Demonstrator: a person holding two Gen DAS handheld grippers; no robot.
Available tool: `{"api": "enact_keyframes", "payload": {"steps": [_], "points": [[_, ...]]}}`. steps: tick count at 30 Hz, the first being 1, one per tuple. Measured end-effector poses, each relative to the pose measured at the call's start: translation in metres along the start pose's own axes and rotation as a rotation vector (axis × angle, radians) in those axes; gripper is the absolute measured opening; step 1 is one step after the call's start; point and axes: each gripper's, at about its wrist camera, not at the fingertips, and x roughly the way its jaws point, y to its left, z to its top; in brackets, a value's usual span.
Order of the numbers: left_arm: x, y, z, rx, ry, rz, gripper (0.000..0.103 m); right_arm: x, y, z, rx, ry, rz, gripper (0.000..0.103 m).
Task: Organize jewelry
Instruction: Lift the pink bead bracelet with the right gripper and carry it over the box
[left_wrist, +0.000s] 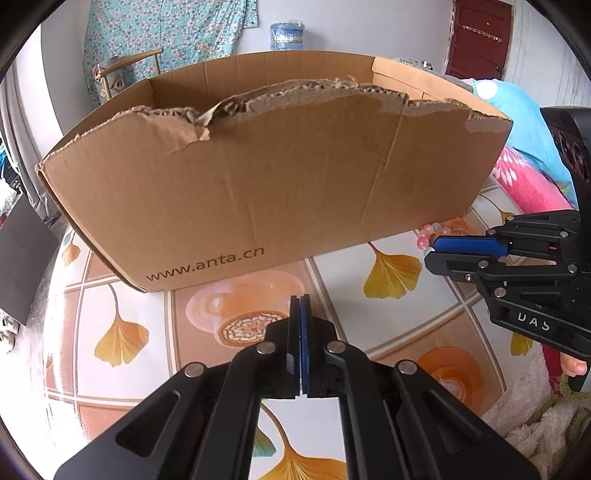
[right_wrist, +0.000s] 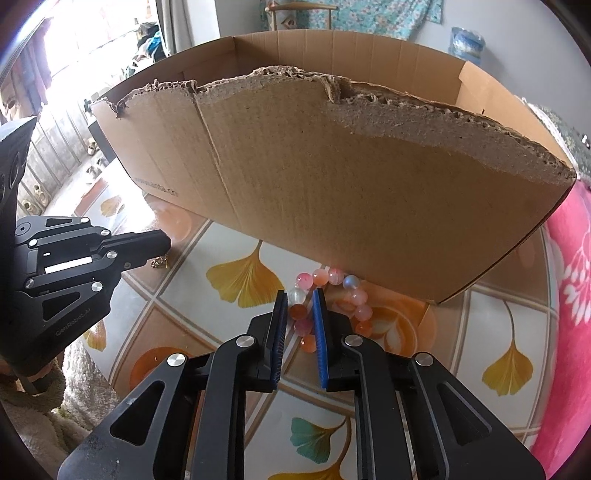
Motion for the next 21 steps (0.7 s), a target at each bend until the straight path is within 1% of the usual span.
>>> {"api": "enact_keyframes", "payload": {"steps": [3, 11, 15, 17, 20, 21], "points": [[0.000, 0.001, 0.000, -0.004, -0.002, -0.005, 0.000, 0.002, 0.001, 0.002, 0.002, 0.000, -0.005, 0.008], [0.000, 0.004, -0.001, -0.013, -0.003, -0.011, 0.000, -0.006, -0.011, 0.003, 0.064, -0.005, 0.036, 0.007], [-0.003, 0.006, -0.002, -0.017, -0.011, -0.006, 0.000, -0.022, -0.019, 0.004, 0.099, -0.035, 0.052, 0.007], [-0.008, 0.008, -0.002, -0.025, -0.029, -0.013, 0.000, -0.034, -0.022, 0.005, 0.109, -0.058, 0.056, 0.007], [-0.025, 0.013, -0.002, -0.047, -0.080, -0.039, 0.000, -0.055, -0.026, 0.007, 0.116, -0.099, 0.056, 0.007], [-0.036, 0.015, -0.002, -0.053, -0.108, -0.050, 0.000, -0.060, -0.026, 0.007, 0.116, -0.114, 0.057, 0.007]]}}
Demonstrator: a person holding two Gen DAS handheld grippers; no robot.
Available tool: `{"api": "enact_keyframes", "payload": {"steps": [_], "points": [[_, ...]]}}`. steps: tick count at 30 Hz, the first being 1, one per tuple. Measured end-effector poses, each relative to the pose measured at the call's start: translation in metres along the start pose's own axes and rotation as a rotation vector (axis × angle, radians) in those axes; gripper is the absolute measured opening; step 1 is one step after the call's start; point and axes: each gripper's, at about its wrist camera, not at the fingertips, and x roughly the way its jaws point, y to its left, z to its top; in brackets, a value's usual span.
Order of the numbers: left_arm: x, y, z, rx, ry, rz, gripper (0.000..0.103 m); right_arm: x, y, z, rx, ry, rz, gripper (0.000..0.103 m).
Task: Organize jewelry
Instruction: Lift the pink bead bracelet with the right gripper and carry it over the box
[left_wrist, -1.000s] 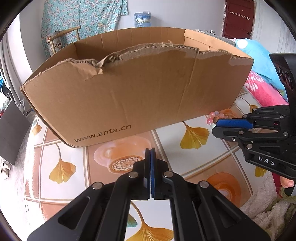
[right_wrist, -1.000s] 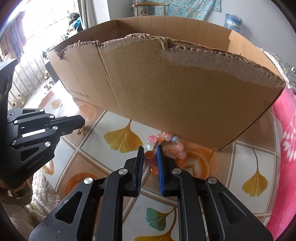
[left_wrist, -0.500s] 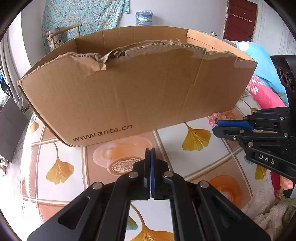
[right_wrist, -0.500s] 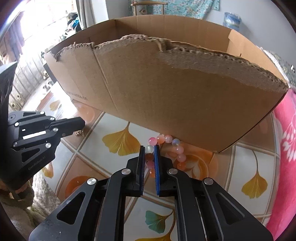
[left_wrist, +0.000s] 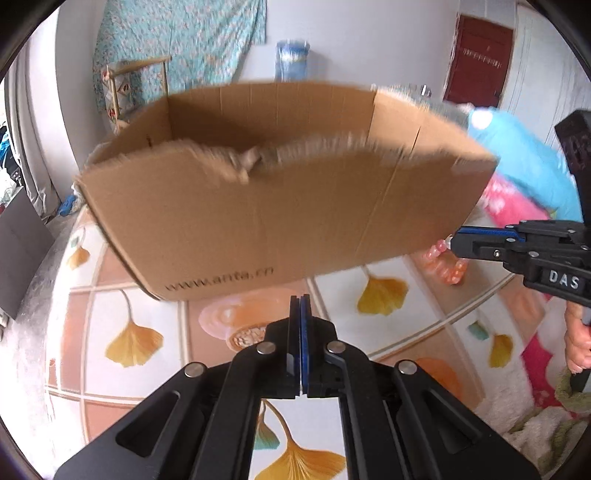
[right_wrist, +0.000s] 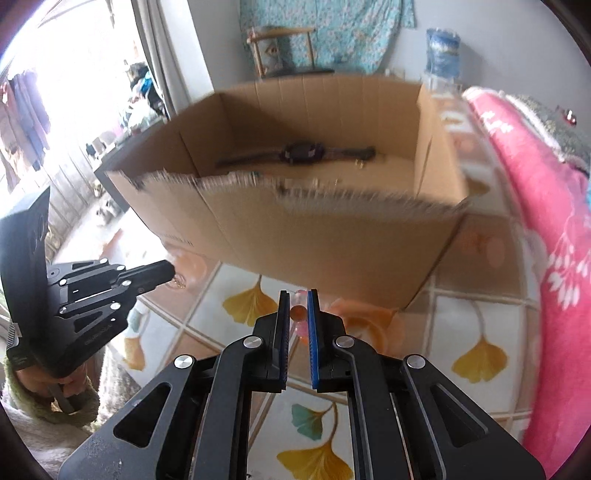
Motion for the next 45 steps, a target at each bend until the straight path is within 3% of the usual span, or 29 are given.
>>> {"api": "enact_keyframes", "payload": {"steps": [5, 10, 13, 17, 20, 24, 28, 37, 45], "points": [[-0.042, 0.010, 0.009, -0.048, -0.094, -0.080, 0.000, -0.039, -0.001, 0.009, -0.008, -0.096, 0.032, 0.007], [-0.092, 0.009, 0.033, -0.015, -0.222, -0.139, 0.000, -0.074, 0.004, 0.024, -0.041, -0.195, 0.088, 0.007], [-0.107, 0.005, 0.055, 0.022, -0.277, -0.165, 0.000, -0.090, 0.001, 0.042, -0.064, -0.258, 0.118, 0.007], [-0.103, -0.002, 0.089, 0.066, -0.290, -0.165, 0.000, -0.098, -0.005, 0.071, -0.095, -0.321, 0.154, 0.007], [-0.085, -0.002, 0.109, 0.073, -0.258, -0.180, 0.000, -0.093, -0.015, 0.090, -0.110, -0.337, 0.165, 0.007], [-0.044, -0.002, 0.127, 0.046, -0.148, -0.249, 0.000, -0.070, -0.030, 0.106, -0.106, -0.304, 0.177, 0.007], [-0.008, -0.007, 0.129, 0.053, -0.055, -0.254, 0.000, -0.040, -0.047, 0.116, -0.086, -0.239, 0.216, 0.007], [0.032, -0.006, 0.122, 0.034, 0.068, -0.274, 0.002, -0.007, -0.057, 0.124, -0.096, -0.150, 0.244, 0.007], [0.022, 0.006, 0.116, -0.022, 0.038, -0.299, 0.023, 0.009, -0.057, 0.130, -0.126, -0.073, 0.201, 0.007]]}}
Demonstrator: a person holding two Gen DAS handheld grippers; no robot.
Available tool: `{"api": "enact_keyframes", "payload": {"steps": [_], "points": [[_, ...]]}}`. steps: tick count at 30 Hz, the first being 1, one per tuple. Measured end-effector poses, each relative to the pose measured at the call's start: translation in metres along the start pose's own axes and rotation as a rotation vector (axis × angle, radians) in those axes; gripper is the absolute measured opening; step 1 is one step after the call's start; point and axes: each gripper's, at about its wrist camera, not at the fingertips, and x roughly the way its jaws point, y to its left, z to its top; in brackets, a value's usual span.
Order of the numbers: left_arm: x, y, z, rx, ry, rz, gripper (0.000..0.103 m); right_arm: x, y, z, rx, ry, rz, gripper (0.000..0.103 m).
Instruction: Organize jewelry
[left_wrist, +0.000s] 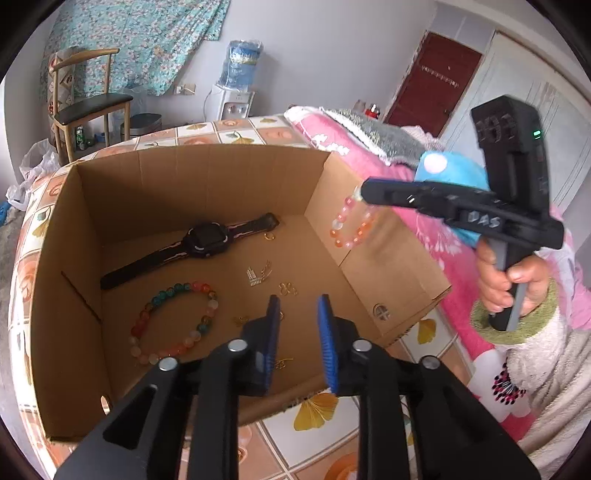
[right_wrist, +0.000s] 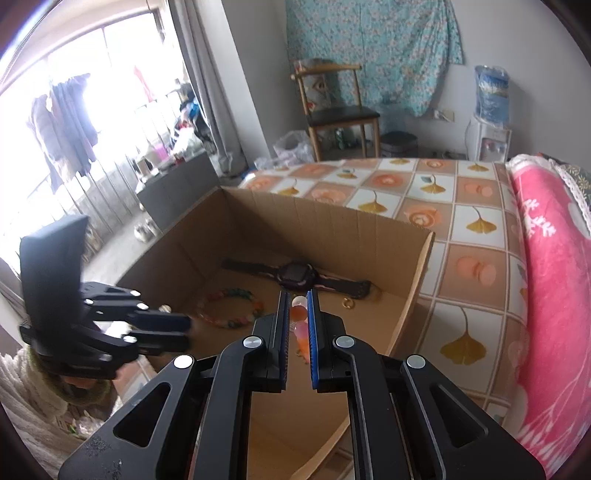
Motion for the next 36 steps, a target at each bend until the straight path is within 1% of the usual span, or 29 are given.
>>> {"api": "enact_keyframes", "payload": {"steps": [4, 7, 9, 10, 13, 17, 18, 20, 22, 23, 24, 25, 26, 27, 28, 30, 31, 33, 36], "points": [[-0.012, -0.001, -0.003, 0.000, -0.044, 0.021, 0.027, 0.015, -0.001, 0.005, -0.013, 0.070, -0.020, 0.007], [-0.022, -0.004, -0.006, 0.009, -0.077, 0.043, 0.033, 0.026, 0.000, 0.008, -0.038, 0.120, -0.054, 0.008], [-0.027, -0.006, -0.009, 0.016, -0.093, 0.059, 0.036, 0.032, 0.001, 0.009, -0.069, 0.141, -0.122, 0.008], [-0.030, -0.007, -0.011, 0.021, -0.100, 0.069, 0.038, 0.031, 0.003, 0.008, -0.098, 0.138, -0.179, 0.008], [-0.038, -0.010, -0.016, 0.027, -0.116, 0.093, 0.043, 0.023, 0.006, 0.007, -0.126, 0.110, -0.252, 0.008], [-0.050, -0.012, -0.020, 0.022, -0.141, 0.128, 0.048, -0.004, 0.006, 0.004, -0.081, 0.051, -0.260, 0.008], [-0.054, -0.013, -0.021, 0.021, -0.152, 0.139, 0.051, -0.013, 0.007, 0.002, -0.064, 0.031, -0.262, 0.009], [-0.064, -0.015, -0.025, 0.020, -0.176, 0.158, 0.058, -0.037, 0.013, -0.004, -0.022, -0.025, -0.233, 0.014], [-0.074, -0.018, -0.028, 0.021, -0.205, 0.180, 0.073, -0.062, 0.022, -0.013, 0.021, -0.088, -0.178, 0.033], [-0.079, -0.020, -0.029, 0.020, -0.220, 0.191, 0.077, -0.073, 0.029, -0.018, 0.029, -0.114, -0.164, 0.038], [-0.086, -0.022, -0.031, 0.020, -0.246, 0.211, 0.084, -0.078, 0.035, -0.020, 0.029, -0.130, -0.155, 0.048], [-0.089, -0.023, -0.033, 0.019, -0.258, 0.226, 0.087, -0.087, 0.044, -0.027, 0.034, -0.159, -0.151, 0.058], [-0.095, -0.026, -0.035, 0.014, -0.277, 0.253, 0.090, -0.092, 0.051, -0.032, 0.039, -0.174, -0.150, 0.063], [-0.098, -0.027, -0.036, 0.008, -0.285, 0.270, 0.095, -0.096, 0.057, -0.037, 0.047, -0.188, -0.148, 0.072], [-0.101, -0.028, -0.036, -0.002, -0.294, 0.287, 0.097, -0.099, 0.065, -0.045, 0.069, -0.199, -0.149, 0.080], [-0.108, -0.030, -0.040, -0.026, -0.314, 0.314, 0.098, -0.099, 0.073, -0.053, 0.105, -0.199, -0.178, 0.087], [-0.112, -0.030, -0.042, -0.039, -0.321, 0.334, 0.098, -0.099, 0.078, -0.059, 0.135, -0.202, -0.212, 0.091], [-0.115, -0.030, -0.046, -0.067, -0.322, 0.392, 0.098, -0.096, 0.082, -0.065, 0.168, -0.194, -0.251, 0.095], [-0.114, -0.029, -0.055, -0.106, -0.298, 0.479, 0.098, -0.087, 0.086, -0.073, 0.201, -0.146, -0.353, 0.095]]}}
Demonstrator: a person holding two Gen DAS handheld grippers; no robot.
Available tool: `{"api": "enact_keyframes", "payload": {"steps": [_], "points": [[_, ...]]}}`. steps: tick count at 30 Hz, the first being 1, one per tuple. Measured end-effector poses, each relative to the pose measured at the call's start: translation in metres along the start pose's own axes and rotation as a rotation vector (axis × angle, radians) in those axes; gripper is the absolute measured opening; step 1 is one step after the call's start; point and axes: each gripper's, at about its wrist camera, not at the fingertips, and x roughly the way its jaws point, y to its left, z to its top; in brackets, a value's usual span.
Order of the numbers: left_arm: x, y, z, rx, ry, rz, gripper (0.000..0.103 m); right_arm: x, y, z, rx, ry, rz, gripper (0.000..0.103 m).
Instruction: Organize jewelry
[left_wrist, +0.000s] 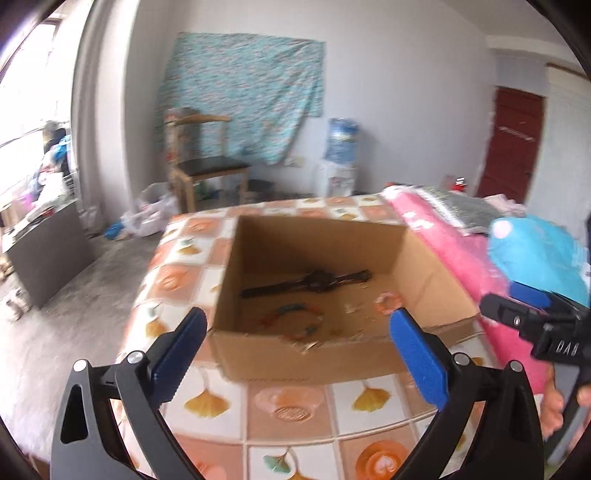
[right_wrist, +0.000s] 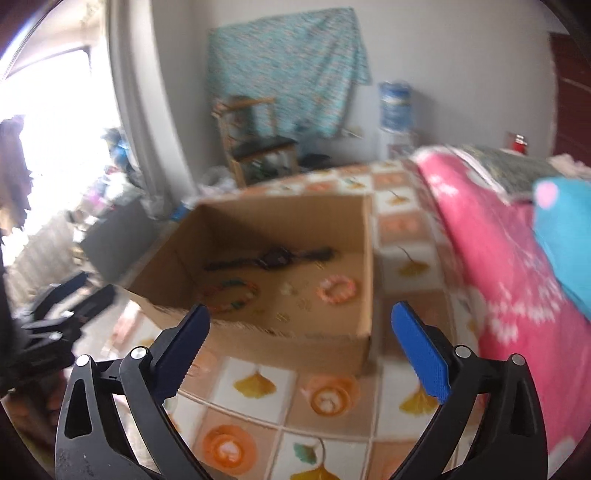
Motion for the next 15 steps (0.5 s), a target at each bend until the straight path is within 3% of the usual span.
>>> {"api": "enact_keyframes", "payload": {"steps": [6, 9, 12, 15], "points": [[0.009, 0.004, -0.015, 0.026, 0.033, 0.198, 0.098, 0.009, 0.014, -0.012, -0.032, 0.041, -0.117, 0.095], [0.015, 0.007, -0.015, 0.022, 0.079, 0.225, 0.098, 0.009, 0.023, -0.016, -0.047, 0.037, -0.133, 0.095], [0.022, 0.009, -0.013, 0.013, 0.136, 0.183, 0.098, 0.010, 0.033, -0.017, -0.067, 0.042, -0.144, 0.095], [0.026, 0.008, -0.014, 0.007, 0.157, 0.199, 0.098, 0.012, 0.038, -0.017, -0.068, 0.044, -0.155, 0.095]]}}
